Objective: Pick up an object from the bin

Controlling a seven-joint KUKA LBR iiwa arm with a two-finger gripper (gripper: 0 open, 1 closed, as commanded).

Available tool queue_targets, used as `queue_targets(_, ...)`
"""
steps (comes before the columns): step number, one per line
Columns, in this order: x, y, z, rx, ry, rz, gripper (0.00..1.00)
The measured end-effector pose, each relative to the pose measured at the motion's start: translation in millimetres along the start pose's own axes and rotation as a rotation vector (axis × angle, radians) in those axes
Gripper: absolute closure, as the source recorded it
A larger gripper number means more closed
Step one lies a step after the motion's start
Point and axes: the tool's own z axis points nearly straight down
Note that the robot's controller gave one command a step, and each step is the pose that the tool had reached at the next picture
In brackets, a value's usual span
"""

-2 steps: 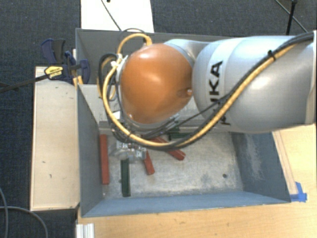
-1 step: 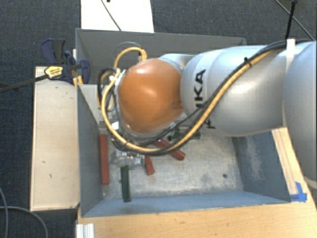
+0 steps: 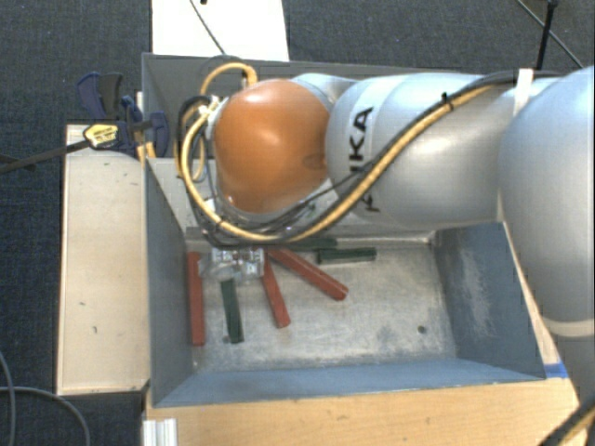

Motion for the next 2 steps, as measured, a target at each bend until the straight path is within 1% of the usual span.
queue_targets(1,11.2,23,-55,0.004,-0.002,-0.001,1.0)
queue_targets(2,15.0,20,-12,-0.006,0.002,-0.044,1.0)
